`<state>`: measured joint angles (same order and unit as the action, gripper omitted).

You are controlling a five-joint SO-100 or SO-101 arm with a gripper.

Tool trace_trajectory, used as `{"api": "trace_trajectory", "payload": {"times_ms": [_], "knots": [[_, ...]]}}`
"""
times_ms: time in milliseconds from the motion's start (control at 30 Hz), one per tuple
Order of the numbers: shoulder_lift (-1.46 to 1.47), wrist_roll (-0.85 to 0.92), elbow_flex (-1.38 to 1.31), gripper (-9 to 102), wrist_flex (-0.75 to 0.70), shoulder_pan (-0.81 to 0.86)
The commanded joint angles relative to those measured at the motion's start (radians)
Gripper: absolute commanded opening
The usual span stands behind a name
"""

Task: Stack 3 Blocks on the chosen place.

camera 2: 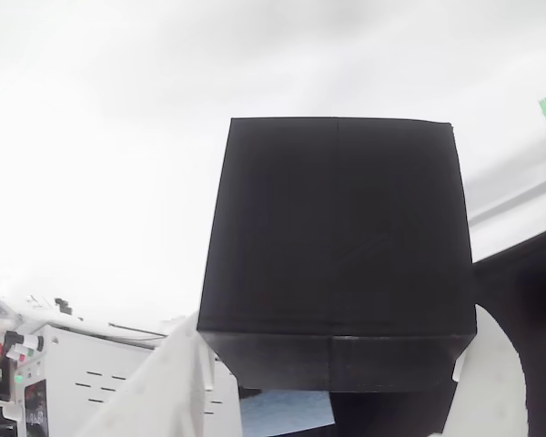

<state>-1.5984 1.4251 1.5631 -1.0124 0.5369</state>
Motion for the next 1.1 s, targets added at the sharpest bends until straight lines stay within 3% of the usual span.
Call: {"api": "trace_trajectory", "payload": {"times_ms": [0,700,1067], "knots": [[-0.123,-0.026,-0.014,23,-0.055,-0.048],[-0.304,-0.190,-0.230,23,-0.376,-0.367],[-0.298,-0.252,-0.215,23,-0.436,-0.468]]}}
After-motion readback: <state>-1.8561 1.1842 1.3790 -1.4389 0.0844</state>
